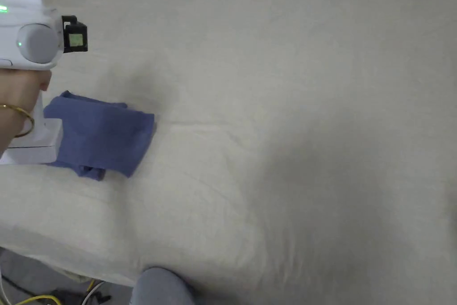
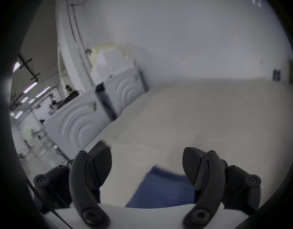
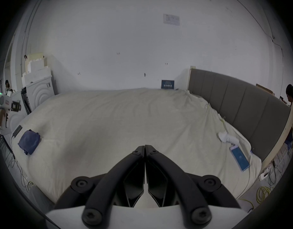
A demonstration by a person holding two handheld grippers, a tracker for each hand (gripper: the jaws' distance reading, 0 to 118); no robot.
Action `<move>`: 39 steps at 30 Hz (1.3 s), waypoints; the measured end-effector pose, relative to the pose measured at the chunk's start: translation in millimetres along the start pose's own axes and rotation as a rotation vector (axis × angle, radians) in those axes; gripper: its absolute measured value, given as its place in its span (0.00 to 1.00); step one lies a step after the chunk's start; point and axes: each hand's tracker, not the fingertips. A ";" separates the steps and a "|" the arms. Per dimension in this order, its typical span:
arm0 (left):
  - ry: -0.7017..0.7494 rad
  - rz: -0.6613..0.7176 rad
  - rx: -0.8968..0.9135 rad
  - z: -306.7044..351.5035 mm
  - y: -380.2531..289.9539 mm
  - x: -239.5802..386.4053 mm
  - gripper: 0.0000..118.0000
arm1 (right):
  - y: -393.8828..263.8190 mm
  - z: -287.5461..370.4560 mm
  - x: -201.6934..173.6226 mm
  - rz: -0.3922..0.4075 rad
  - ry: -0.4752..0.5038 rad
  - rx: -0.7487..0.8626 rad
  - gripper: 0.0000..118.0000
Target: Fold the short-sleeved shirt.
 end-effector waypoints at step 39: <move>-0.558 0.088 0.273 232.1 -98.1 212.6 0.00 | -8.9 14.4 45.5 -0.004 0.063 0.211 0.00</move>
